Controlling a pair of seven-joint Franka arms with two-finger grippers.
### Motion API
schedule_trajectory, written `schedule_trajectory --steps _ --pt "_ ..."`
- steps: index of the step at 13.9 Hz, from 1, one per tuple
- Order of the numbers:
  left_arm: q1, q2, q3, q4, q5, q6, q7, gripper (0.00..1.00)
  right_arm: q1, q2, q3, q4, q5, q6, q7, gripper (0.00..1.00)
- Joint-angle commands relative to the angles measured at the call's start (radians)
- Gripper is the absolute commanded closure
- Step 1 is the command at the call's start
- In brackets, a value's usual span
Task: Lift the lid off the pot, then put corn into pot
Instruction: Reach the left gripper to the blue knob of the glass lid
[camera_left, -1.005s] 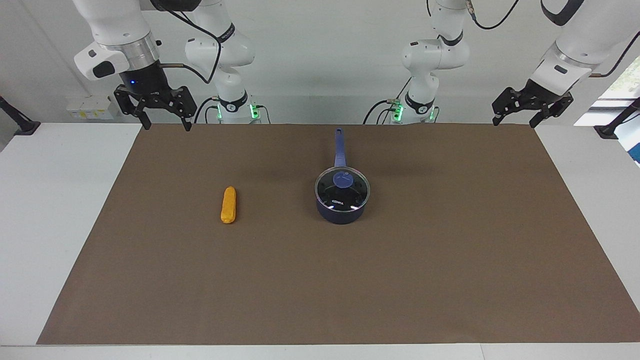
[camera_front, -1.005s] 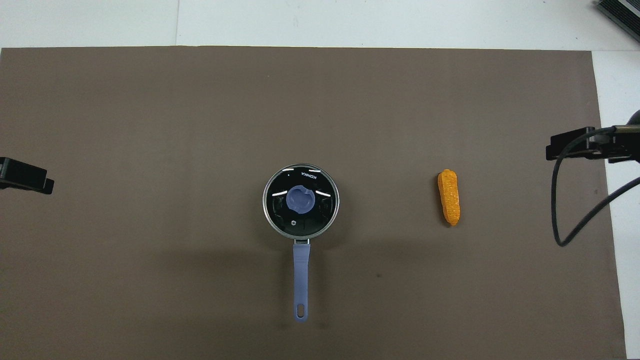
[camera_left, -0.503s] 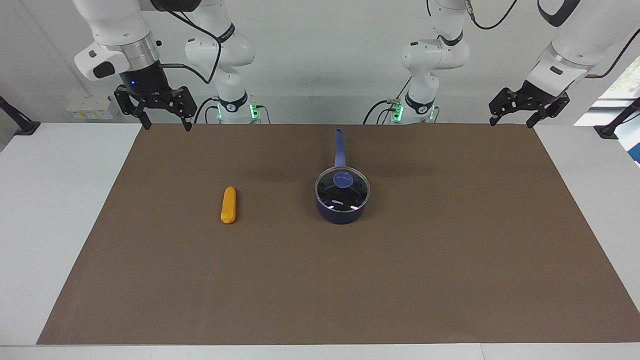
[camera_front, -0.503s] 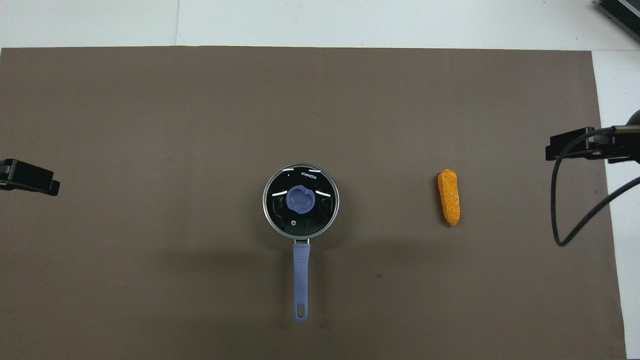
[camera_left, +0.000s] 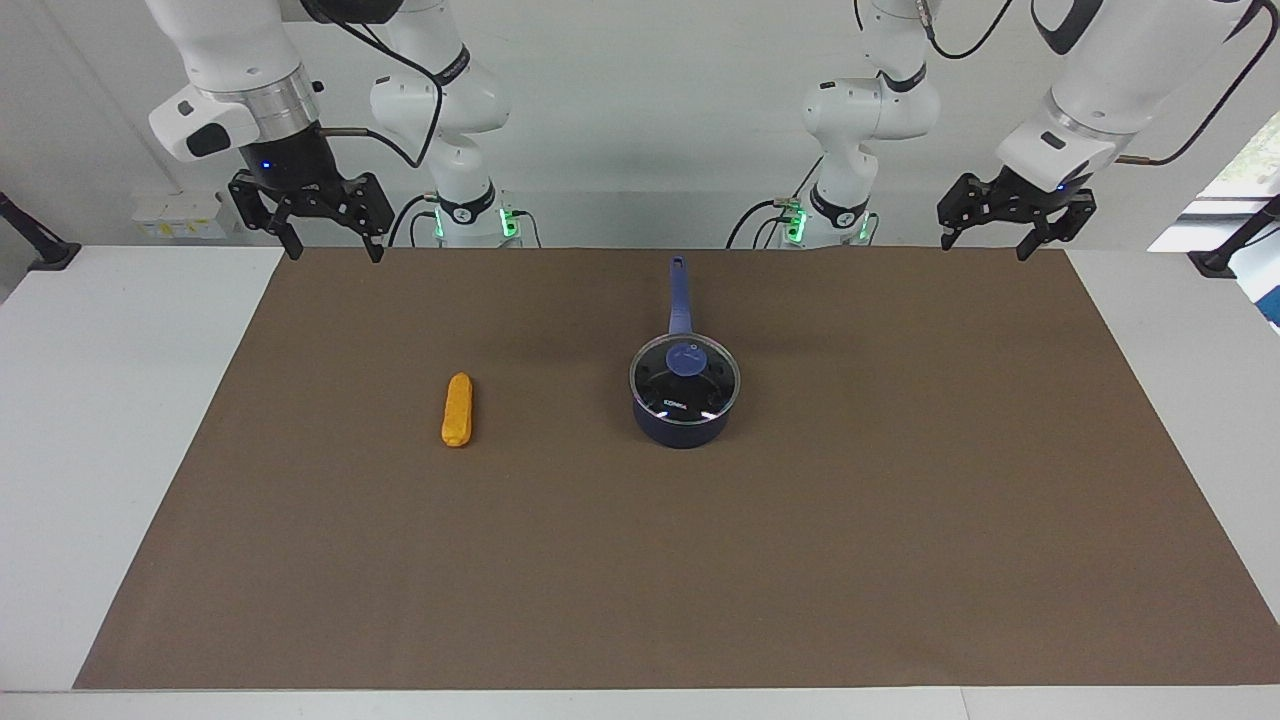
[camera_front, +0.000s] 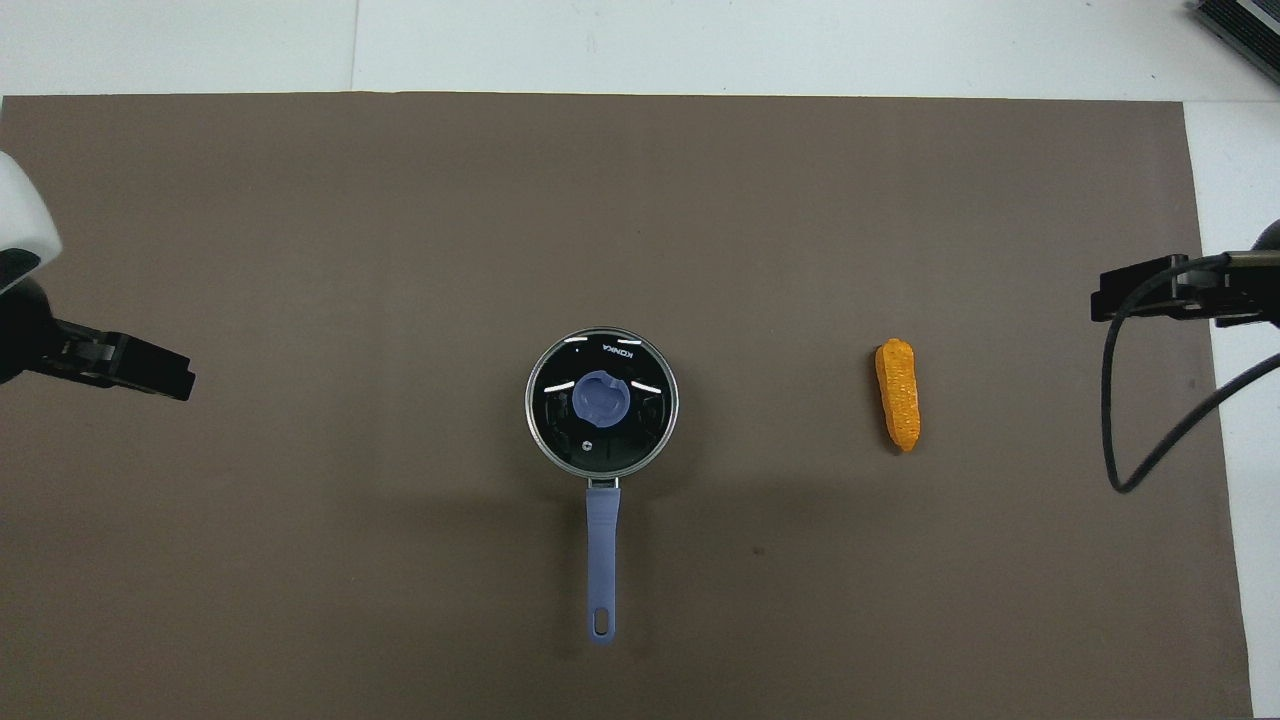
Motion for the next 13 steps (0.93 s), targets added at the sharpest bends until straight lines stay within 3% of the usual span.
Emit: schedule_trajectory --steps 1,7,13 --pt "-0.075 -0.014 0.013 -0.068 0.001 0.077 0.009 0.0 -0.009 -0.003 0.003 -0.002 0.02 -0.013 -0.005 0.0" --pt "-0.169 -0.003 0.014 -0.192 -0.001 0.24 -0.005 0.0 -0.009 -0.003 0.003 -0.003 0.02 -0.013 -0.006 0.0" --pt "-0.284 0.075 0.014 -0.242 0.001 0.372 -0.151 0.0 -0.009 -0.003 0.003 -0.002 0.02 -0.013 -0.006 0.0"
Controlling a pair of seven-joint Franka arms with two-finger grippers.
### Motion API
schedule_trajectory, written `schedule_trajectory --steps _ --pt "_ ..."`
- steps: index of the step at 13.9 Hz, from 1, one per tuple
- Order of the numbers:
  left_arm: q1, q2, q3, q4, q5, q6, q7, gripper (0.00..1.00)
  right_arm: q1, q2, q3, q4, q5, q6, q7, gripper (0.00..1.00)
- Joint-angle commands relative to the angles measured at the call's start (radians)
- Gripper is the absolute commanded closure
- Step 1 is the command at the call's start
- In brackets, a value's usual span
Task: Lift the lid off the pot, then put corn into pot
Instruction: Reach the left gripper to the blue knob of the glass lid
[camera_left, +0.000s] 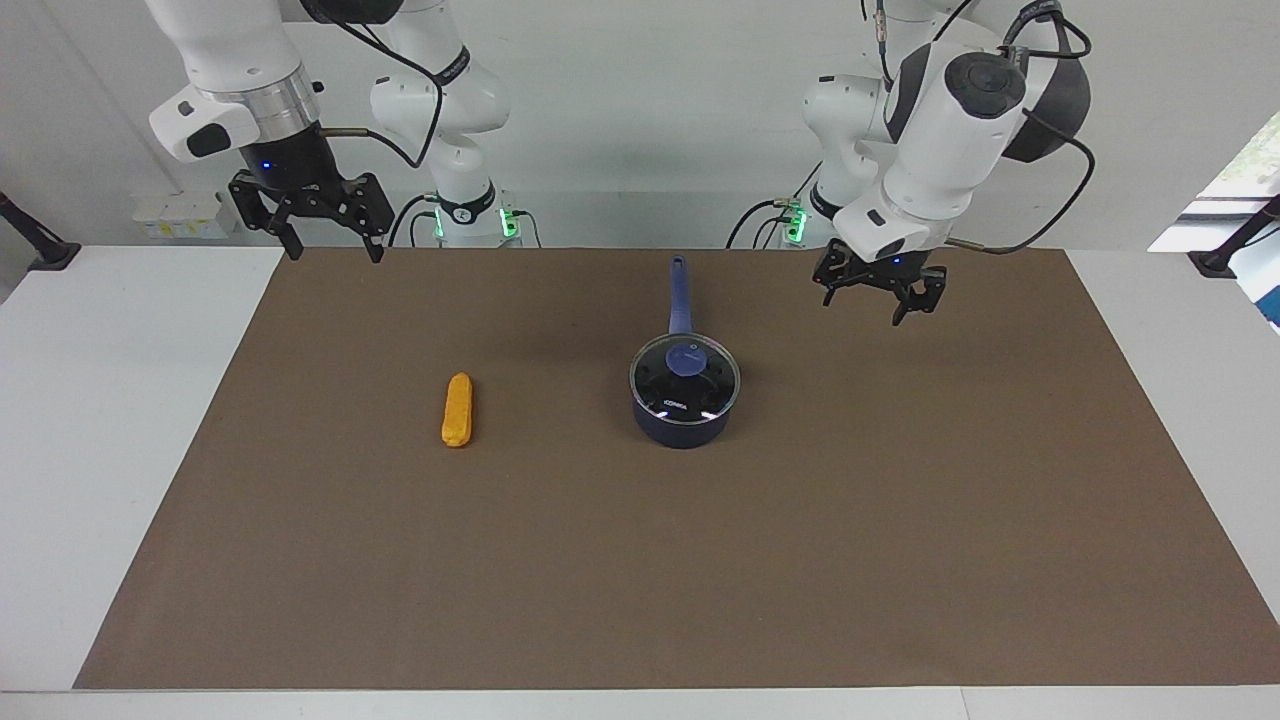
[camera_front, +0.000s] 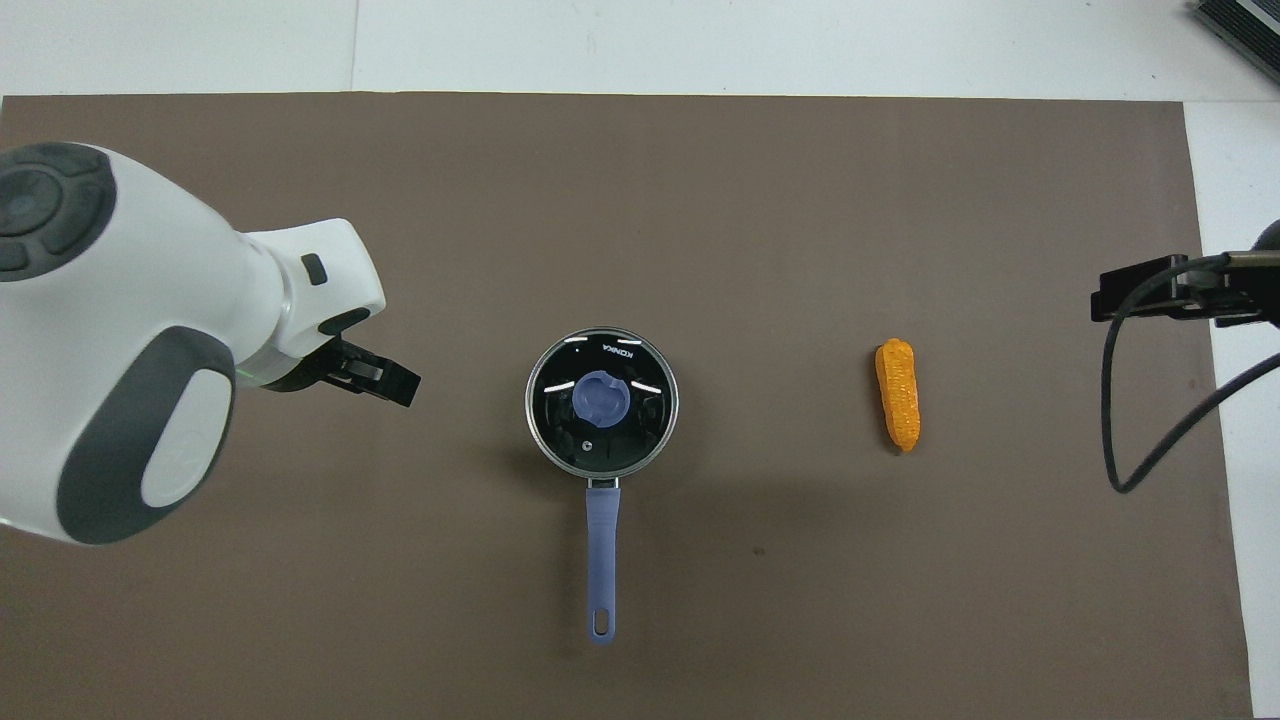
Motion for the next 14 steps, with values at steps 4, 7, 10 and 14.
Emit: schedule_trajectory --steps 4,7,10,14 --pt "-0.147 0.099 0.015 -0.014 0.001 0.138 -0.22 0.0 -0.009 -0.003 0.003 -0.003 0.02 -0.015 -0.006 0.0" --pt "-0.196 0.142 0.015 0.015 0.002 0.179 -0.344 0.0 -0.009 -0.003 0.003 -0.003 0.02 -0.015 -0.006 0.0" --pt "-0.27 0.231 0.014 0.12 0.002 0.153 -0.508 0.0 -0.009 -0.004 0.003 -0.003 0.02 -0.015 -0.006 0.0" --pt "-0.31 0.297 0.014 0.159 0.005 0.172 -0.61 0.0 -0.009 -0.006 0.003 -0.009 0.02 -0.013 -0.006 0.0"
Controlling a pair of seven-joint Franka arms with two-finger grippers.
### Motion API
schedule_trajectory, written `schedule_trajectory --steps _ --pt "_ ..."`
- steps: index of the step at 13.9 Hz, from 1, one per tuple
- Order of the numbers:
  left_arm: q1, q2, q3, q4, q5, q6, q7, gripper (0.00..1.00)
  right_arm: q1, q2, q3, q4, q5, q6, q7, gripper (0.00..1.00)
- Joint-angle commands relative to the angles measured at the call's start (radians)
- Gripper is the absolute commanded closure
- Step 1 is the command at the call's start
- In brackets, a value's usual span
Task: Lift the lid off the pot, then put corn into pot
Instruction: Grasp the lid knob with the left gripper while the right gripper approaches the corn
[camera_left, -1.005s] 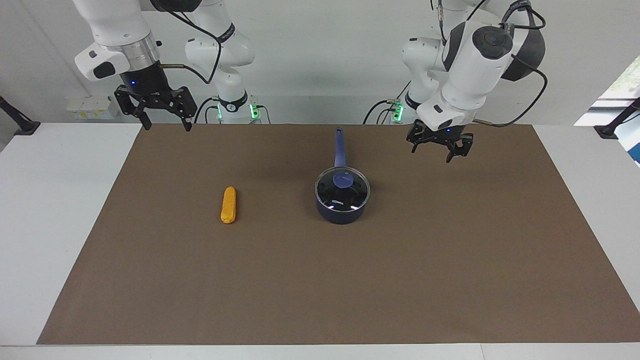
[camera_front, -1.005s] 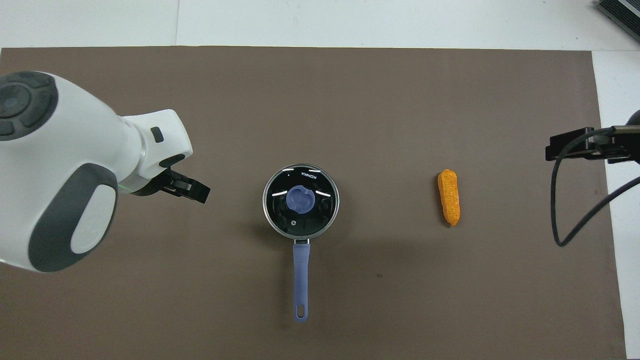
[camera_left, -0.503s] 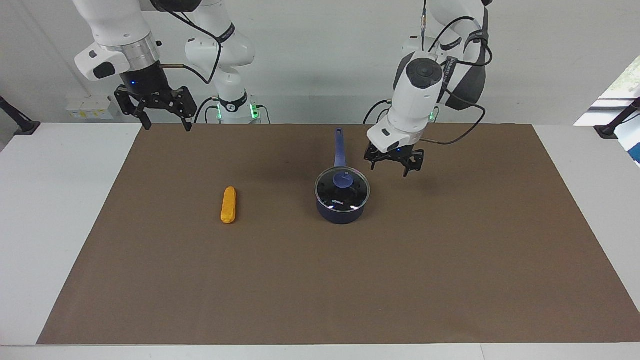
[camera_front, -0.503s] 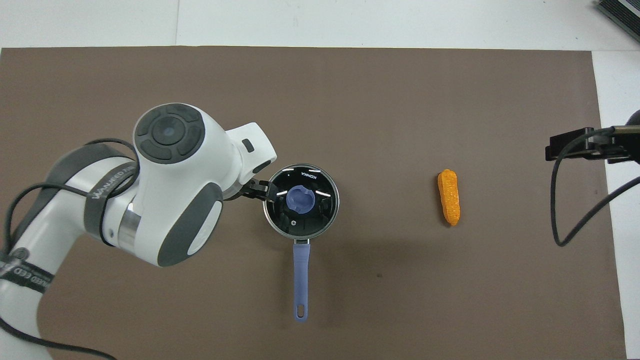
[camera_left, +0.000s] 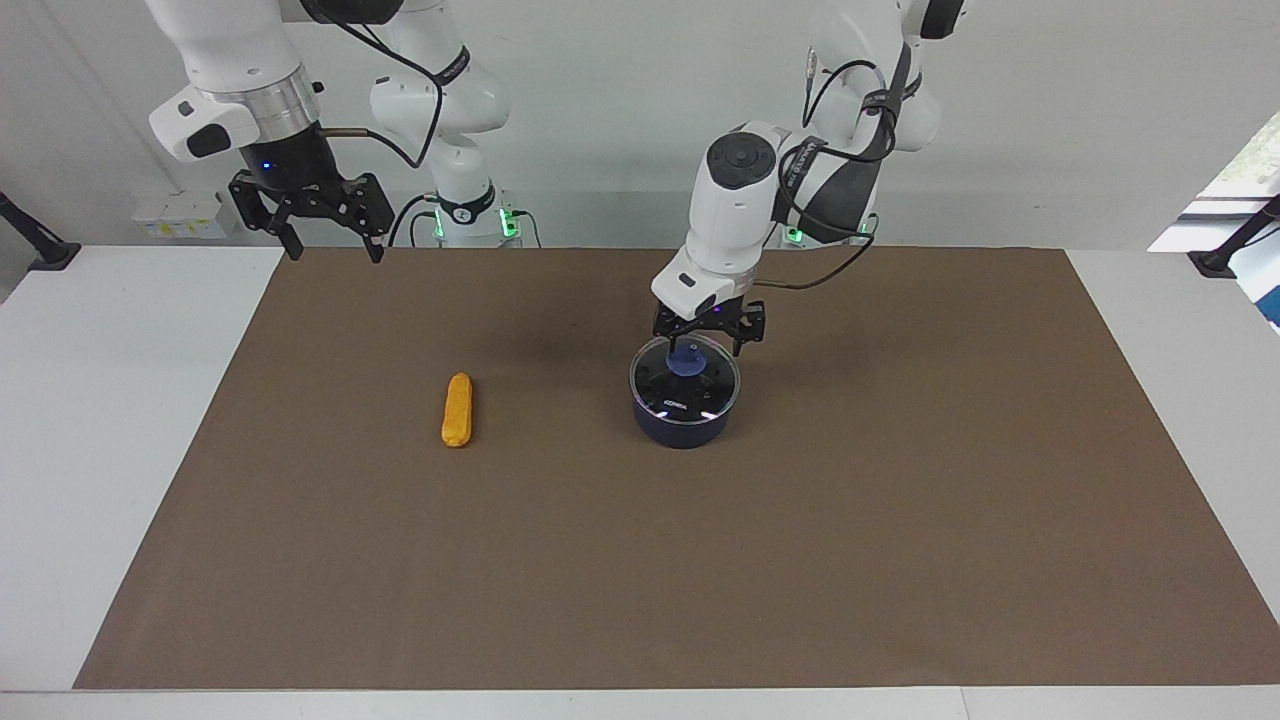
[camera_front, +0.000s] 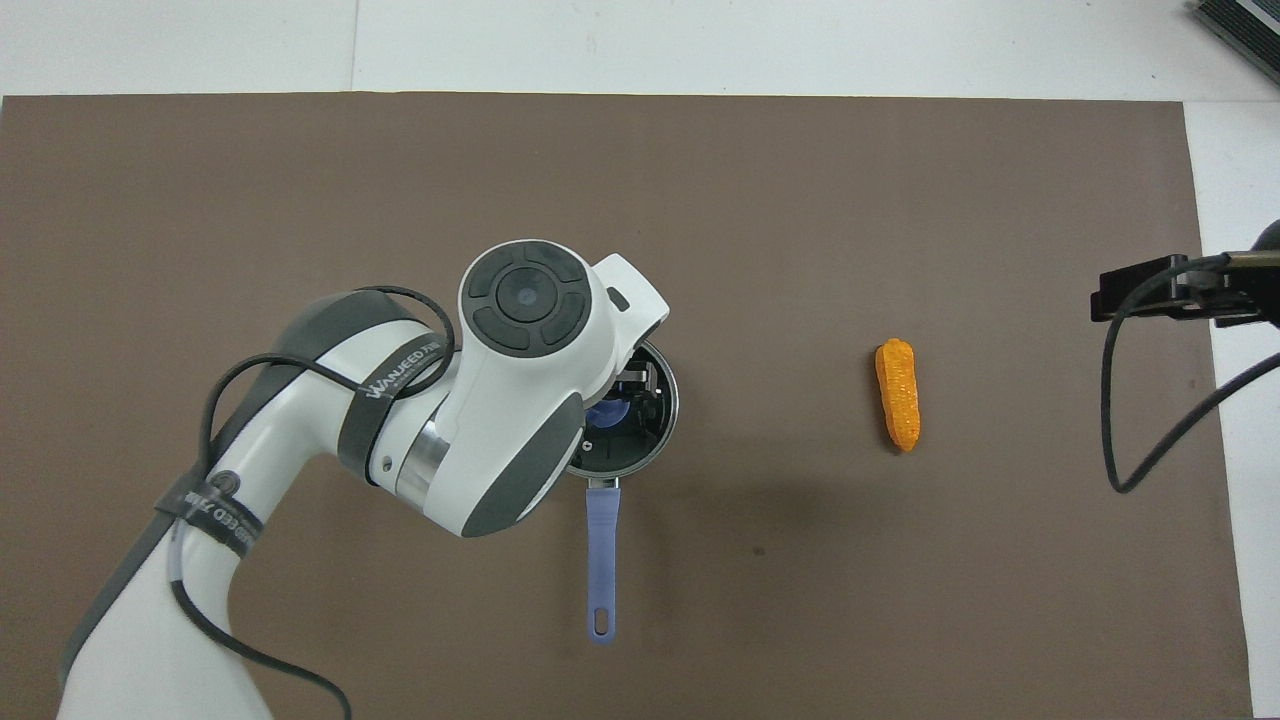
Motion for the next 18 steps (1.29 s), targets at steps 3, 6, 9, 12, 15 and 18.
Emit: schedule_trajectory --steps 3,6,9,12,15,18 --pt "-0.024 0.043 0.016 0.01 0.001 0.044 -0.033 0.0 -0.009 -0.01 0.003 -0.01 0.02 -0.012 -0.006 0.0" --pt "-0.023 0.043 0.015 -0.03 -0.001 0.084 -0.032 0.0 -0.009 -0.012 0.003 -0.026 0.018 0.036 -0.003 0.0" --pt "-0.023 0.043 0.015 -0.053 -0.001 0.101 -0.032 0.0 -0.007 -0.021 0.003 -0.083 0.02 0.111 -0.003 0.0" --pt "-0.023 0.043 0.016 -0.054 -0.001 0.103 -0.03 0.31 -0.003 -0.021 0.003 -0.152 0.02 0.177 -0.003 0.0" --pt "-0.023 0.042 0.016 -0.045 0.001 0.101 -0.03 0.88 0.0 -0.013 0.003 -0.224 0.02 0.244 -0.005 0.0" --pt "-0.018 0.031 0.018 -0.01 0.002 0.058 -0.032 1.0 0.005 0.003 0.003 -0.328 0.018 0.358 -0.022 0.0"
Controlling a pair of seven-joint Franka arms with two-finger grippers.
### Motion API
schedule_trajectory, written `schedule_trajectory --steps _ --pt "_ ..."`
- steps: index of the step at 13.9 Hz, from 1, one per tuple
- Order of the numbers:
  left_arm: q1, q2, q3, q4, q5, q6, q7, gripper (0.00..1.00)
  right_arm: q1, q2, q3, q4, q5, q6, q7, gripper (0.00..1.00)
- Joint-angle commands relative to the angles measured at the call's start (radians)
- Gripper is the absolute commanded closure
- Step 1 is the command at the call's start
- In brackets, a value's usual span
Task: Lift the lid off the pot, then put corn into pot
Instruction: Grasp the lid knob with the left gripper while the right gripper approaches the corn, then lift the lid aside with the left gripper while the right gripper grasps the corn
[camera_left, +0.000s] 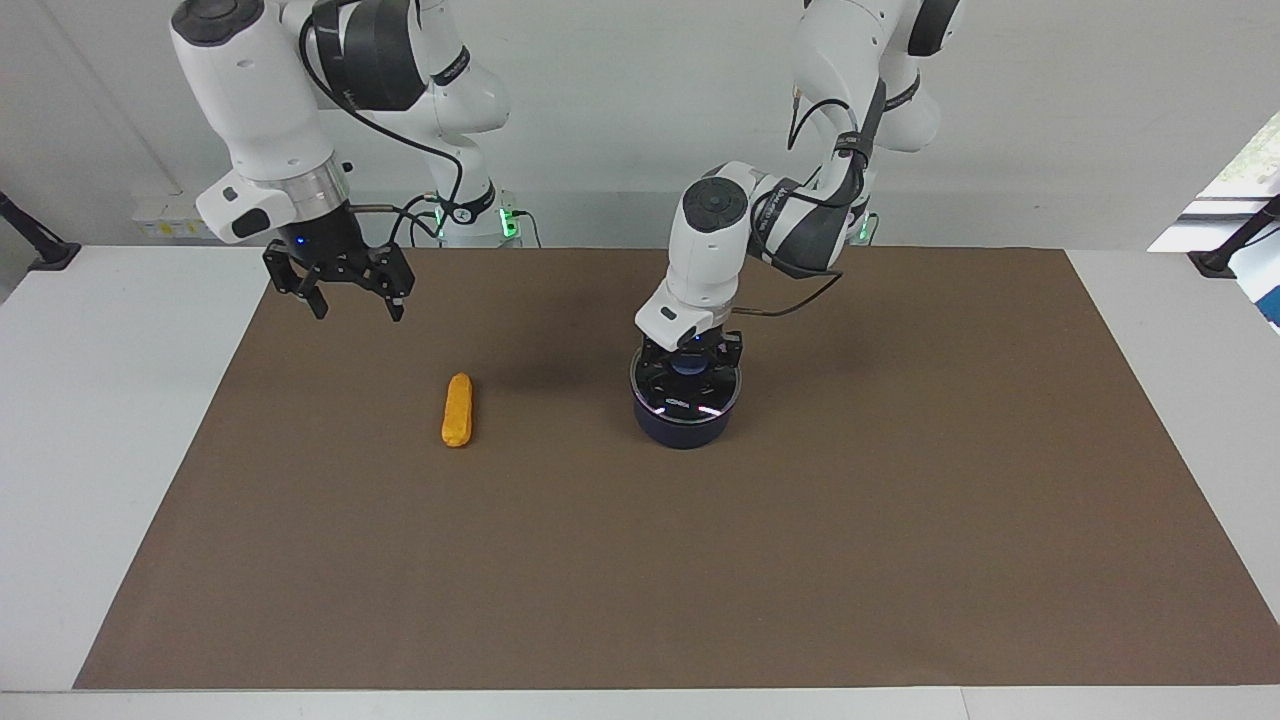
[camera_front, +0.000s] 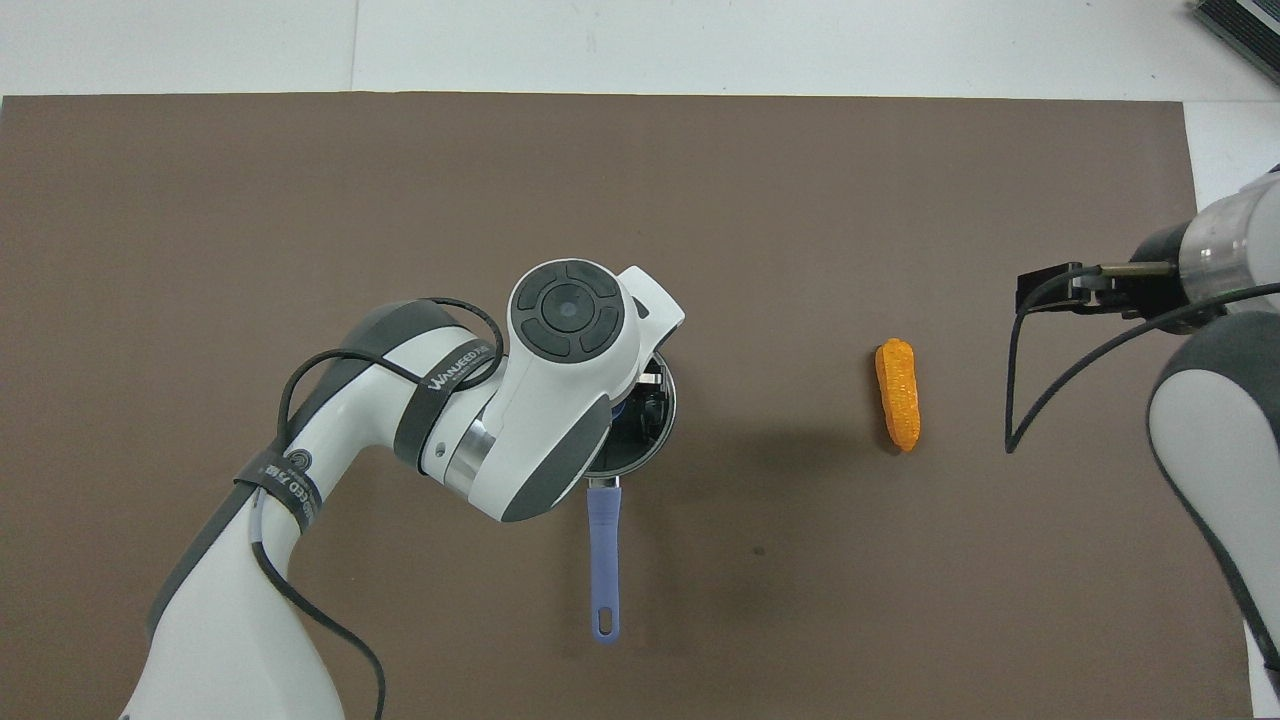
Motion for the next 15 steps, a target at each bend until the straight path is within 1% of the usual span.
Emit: schedule_trajectory --steps 1,5,9,11,13,15 --pt "-0.006 -0.023 0.014 0.04 0.003 -0.051 -0.012 1.0 0.0 0.009 0.0 -0.101 0.018 0.097 -0.025 0.0" --pt "0.016 -0.043 0.026 0.062 0.003 -0.062 -0.002 1.0 0.004 0.095 0.002 -0.151 0.018 0.196 -0.067 0.0" --pt "0.098 -0.068 0.026 0.057 0.005 -0.073 0.022 1.0 0.008 0.135 0.003 -0.27 0.018 0.366 -0.095 0.0" --pt "0.144 -0.083 0.026 0.048 0.005 -0.076 0.1 1.0 0.042 0.15 0.006 -0.29 0.018 0.399 -0.083 0.0" --pt "0.197 -0.094 0.026 0.047 0.005 -0.097 0.187 1.0 0.051 0.175 0.006 -0.307 0.018 0.434 -0.083 0.0" --pt "0.261 -0.1 0.026 0.039 0.005 -0.105 0.289 1.0 0.073 0.175 0.006 -0.344 0.018 0.474 -0.077 0.0"
